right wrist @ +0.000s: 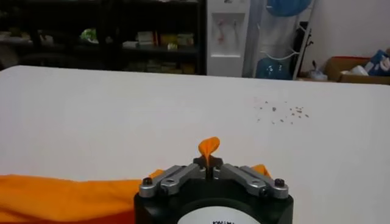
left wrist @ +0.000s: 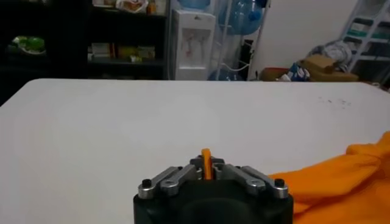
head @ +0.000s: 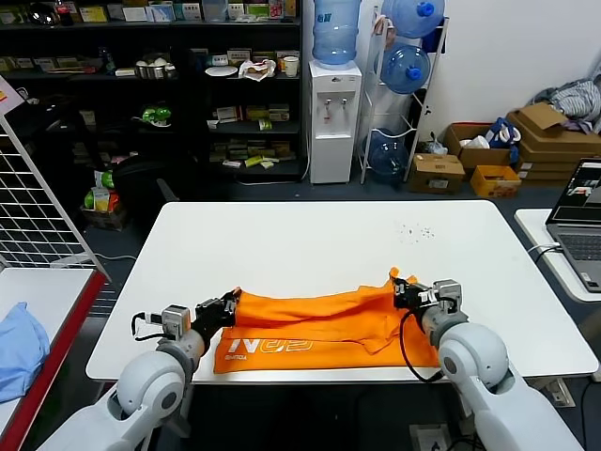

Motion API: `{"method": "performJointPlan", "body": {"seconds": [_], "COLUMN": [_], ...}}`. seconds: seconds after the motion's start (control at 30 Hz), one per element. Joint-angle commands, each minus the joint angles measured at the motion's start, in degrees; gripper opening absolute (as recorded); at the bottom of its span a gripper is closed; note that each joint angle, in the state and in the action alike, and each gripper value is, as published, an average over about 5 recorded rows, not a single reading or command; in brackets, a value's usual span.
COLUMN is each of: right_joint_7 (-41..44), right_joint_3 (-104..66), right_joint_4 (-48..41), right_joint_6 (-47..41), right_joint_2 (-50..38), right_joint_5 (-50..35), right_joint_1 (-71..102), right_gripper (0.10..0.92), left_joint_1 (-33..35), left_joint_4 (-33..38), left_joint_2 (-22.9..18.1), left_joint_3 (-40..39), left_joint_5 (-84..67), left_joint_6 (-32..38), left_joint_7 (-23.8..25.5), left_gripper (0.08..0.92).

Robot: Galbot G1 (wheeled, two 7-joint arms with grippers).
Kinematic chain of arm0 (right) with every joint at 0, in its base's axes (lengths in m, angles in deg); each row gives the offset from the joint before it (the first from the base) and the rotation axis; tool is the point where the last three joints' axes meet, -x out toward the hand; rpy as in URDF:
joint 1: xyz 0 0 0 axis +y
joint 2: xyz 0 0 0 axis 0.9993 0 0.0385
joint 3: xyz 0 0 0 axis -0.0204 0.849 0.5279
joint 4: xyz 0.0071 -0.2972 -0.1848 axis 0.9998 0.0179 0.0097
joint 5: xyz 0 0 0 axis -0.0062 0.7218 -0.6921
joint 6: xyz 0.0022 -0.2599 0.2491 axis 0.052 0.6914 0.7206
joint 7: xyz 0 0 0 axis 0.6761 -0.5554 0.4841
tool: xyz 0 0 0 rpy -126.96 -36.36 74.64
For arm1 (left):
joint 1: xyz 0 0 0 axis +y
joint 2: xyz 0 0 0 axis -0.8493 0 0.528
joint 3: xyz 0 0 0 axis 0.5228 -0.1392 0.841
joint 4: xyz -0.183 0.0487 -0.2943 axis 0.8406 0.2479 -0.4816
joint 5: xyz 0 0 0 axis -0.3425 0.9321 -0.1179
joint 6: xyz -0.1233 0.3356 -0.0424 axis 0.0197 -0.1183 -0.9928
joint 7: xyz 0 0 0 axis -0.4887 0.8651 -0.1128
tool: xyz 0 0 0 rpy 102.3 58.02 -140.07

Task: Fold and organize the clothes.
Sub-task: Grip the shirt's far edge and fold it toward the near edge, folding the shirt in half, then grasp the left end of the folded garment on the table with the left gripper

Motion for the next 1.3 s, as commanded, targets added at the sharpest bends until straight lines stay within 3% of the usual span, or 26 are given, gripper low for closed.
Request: {"method": "performJointPlan", "body": {"seconds": [0.03,0.3,0.63,0.83,1.17,1.3], "right_joint_7": [-1.4,-1.5,-1.3,-1.3,-1.3,-1.3], "right_joint_3": [-2.7,-4.9,-6.0,-6.5,-6.7,-6.8], "right_joint_4": [7.6,8.9,9.2,9.3,9.1,9.2], "right_joint_6": [-2.0,-1.9,-1.4,-1.3,-1.3,-1.3], "right_joint_2": [-2.0,-2.3,-0.7,-0.6,-0.5,-0.5], "right_joint_5": [-1.3,-1.1,-0.8,-0.8,-0.8,-0.8], "right_joint_1": [8.3,10.1,10.8,11.2,11.2,11.3], "right_gripper": [0.292,0.517,0.811,0.915,0.921,0.921], "left_joint_1": [7.3,9.0,10.8,10.6,10.9,11.3], "left_joint_4": [5.6,5.6,0.5,-1.4,-3.0,-3.2], "left_joint_2": [1.1,0.3,-3.8,-4.4,-4.9,-5.0], "left_joint_3": [1.4,2.5,3.6,3.7,3.7,3.7], "left_joint_5": [0.1,1.2,4.7,4.7,4.4,4.4], "left_joint_6": [-1.6,-1.7,-0.3,0.1,1.3,1.7], "left_joint_7": [-0.7,-1.2,0.1,0.4,0.1,0.1], "left_gripper": [0.223,0.457,0.742,0.895,0.915,0.842]}}
